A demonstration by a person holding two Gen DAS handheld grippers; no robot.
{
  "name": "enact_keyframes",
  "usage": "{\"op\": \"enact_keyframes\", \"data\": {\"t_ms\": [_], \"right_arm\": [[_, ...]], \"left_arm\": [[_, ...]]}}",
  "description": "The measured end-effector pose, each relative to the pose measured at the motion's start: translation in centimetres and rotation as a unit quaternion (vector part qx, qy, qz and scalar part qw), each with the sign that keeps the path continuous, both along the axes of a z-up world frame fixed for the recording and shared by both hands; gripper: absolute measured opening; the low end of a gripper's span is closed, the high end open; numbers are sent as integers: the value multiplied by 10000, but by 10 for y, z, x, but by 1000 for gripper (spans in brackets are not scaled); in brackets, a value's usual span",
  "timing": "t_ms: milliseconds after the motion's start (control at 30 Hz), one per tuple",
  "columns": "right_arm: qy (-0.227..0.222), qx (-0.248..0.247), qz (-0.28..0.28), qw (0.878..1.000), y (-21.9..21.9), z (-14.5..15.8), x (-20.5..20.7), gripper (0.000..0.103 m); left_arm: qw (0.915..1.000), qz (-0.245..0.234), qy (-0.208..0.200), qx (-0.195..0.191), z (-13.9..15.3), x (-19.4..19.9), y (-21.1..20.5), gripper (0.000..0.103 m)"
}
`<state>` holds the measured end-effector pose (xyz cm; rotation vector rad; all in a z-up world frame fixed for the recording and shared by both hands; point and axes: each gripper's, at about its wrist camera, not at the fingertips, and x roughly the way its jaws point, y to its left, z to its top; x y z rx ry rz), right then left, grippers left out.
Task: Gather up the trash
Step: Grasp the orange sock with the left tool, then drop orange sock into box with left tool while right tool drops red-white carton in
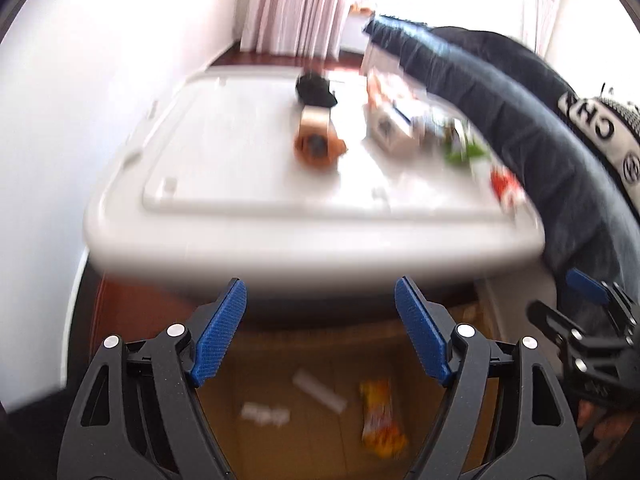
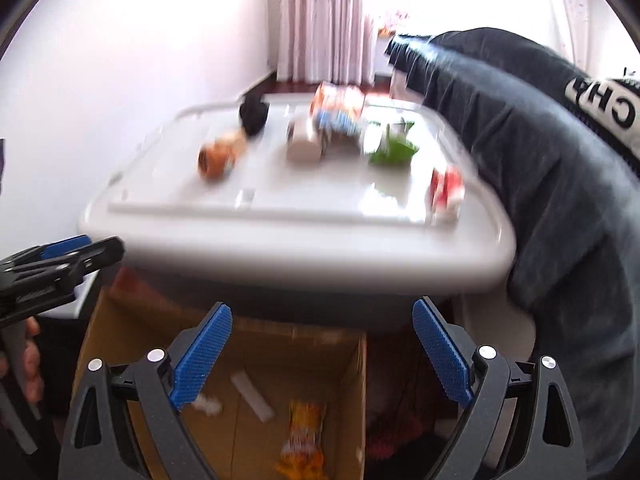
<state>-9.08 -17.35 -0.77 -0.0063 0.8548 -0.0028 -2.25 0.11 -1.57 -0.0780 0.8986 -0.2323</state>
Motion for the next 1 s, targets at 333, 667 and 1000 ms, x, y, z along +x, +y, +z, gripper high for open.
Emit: {"op": "enact_keyframes", "data": {"t_ms": [333, 667, 1000], "right_arm": [[-708, -141, -274, 9970, -17, 32, 64, 93], [-405, 23, -477, 9980, -36, 1, 82, 93], [-483, -438, -1191, 9907, -73, -9, 97, 93]], "left_arm": [[9995, -178, -4, 275, -19, 113, -29, 75], [9983, -190, 143, 541, -54, 164, -41, 75], [9985, -376, -80, 398, -45, 144, -43, 34]]}}
